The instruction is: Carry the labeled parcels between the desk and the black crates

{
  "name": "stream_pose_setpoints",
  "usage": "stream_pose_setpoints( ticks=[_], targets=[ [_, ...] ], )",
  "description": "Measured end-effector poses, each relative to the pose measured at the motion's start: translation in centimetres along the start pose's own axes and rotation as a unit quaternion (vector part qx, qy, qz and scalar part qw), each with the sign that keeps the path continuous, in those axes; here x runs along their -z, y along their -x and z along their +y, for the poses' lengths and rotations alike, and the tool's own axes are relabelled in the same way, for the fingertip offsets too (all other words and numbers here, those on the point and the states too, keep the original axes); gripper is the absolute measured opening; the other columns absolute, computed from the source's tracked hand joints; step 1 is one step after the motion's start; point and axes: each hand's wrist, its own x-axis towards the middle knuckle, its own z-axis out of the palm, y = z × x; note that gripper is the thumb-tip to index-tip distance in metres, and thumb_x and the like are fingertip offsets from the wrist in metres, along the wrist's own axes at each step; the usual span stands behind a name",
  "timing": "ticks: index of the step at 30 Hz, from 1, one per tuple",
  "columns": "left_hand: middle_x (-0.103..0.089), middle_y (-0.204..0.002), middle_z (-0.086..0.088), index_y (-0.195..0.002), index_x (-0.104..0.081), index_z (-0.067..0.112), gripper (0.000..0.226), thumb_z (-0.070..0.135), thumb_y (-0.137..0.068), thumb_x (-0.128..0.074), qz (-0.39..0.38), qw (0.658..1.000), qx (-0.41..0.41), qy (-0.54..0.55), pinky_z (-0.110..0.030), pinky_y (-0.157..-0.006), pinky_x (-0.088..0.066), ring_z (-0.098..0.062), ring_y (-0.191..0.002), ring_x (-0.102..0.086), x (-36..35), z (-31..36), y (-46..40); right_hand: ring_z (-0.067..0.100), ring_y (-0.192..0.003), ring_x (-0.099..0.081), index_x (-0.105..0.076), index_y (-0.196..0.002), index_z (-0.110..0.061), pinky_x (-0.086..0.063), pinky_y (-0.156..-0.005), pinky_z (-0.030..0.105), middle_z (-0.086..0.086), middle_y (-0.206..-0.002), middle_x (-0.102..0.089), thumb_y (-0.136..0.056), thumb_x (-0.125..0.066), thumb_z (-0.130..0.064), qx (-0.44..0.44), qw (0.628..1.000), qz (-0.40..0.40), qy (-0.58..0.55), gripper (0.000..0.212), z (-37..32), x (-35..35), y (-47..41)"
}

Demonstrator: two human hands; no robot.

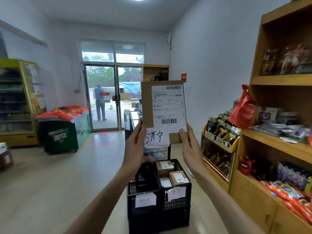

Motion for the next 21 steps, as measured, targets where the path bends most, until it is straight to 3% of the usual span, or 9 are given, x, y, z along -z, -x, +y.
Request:
stream_pose_setpoints(
  ticks=[4, 8, 14, 17, 19, 21],
  targets=[
    [-0.064, -0.120, 0.025, -0.133, -0.047, 0.043, 0.029, 0.030, -0.107, -0.044, 0.013, 0.999, -0.006, -0.033, -0.013, -0.084, -0.055, 0.013, -0.101, -0.065, -3.1, -2.5, -3.2, -0.038, -0.093, -0.043, -0.028, -0.132, -0.041, -0.033, -0.077, -0.009, -0.036, -0.115, -0.045, -0.108, -0.037, -0.023, -0.003, 1.000, -0.015, -0.022, 0.031, 2.5, 2.7, -3.8],
    [-0.063, -0.130, 0.019, -0.131, -0.049, 0.047, 0.029, 0.033, -0.106, -0.045, 0.020, 0.998, -0.009, -0.051, -0.018, -0.094, -0.054, 0.008, -0.111, -0.063, -6.5, -5.8, -5.9, -0.034, -0.100, -0.047, -0.030, -0.136, -0.040, -0.035, -0.081, -0.007, -0.033, -0.120, -0.049, -0.109, -0.037, -0.025, -0.001, 0.999, -0.025, -0.022, 0.032, 6.0, 6.0, -7.3],
    [-0.064, -0.127, 0.016, -0.138, -0.048, 0.036, 0.032, 0.025, -0.109, -0.042, 0.023, 0.998, -0.002, -0.061, -0.013, -0.084, -0.053, 0.009, -0.106, -0.065, -10.2, -10.3, -8.2, -0.024, -0.108, -0.052, -0.038, -0.138, -0.037, -0.039, -0.084, -0.002, -0.028, -0.124, -0.054, -0.109, -0.038, -0.026, -0.018, 0.998, -0.037, -0.041, 0.031, 11.8, 9.0, -10.7],
    [-0.065, -0.132, 0.008, -0.139, -0.047, 0.037, 0.032, 0.027, -0.108, -0.042, 0.034, 0.997, 0.002, -0.067, -0.018, -0.091, -0.055, 0.006, -0.110, -0.064, -11.2, -12.5, -10.1, -0.015, -0.116, -0.054, -0.039, -0.147, -0.027, -0.041, -0.090, 0.002, -0.024, -0.129, -0.057, -0.108, -0.039, -0.027, -0.018, 0.998, -0.043, -0.038, 0.039, 14.3, 9.9, -12.6],
    [-0.065, -0.129, 0.012, -0.138, -0.047, 0.038, 0.032, 0.027, -0.108, -0.042, 0.037, 0.997, 0.010, -0.069, -0.021, -0.094, -0.055, 0.005, -0.110, -0.064, -11.8, -14.0, -11.4, -0.012, -0.120, -0.053, -0.038, -0.151, -0.024, -0.042, -0.095, 0.006, -0.020, -0.133, -0.057, -0.108, -0.039, -0.030, -0.025, 0.998, -0.042, -0.035, 0.043, 16.1, 10.4, -14.1],
    [-0.065, -0.123, 0.019, -0.137, -0.047, 0.038, 0.032, 0.026, -0.108, -0.042, 0.038, 0.997, 0.015, -0.069, -0.019, -0.087, -0.055, 0.007, -0.105, -0.066, -12.4, -15.7, -12.8, -0.011, -0.120, -0.053, -0.036, -0.152, -0.024, -0.043, -0.098, 0.008, -0.018, -0.135, -0.057, -0.108, -0.039, -0.033, -0.034, 0.998, -0.040, -0.025, 0.046, 17.7, 10.8, -15.6]
  ],
)
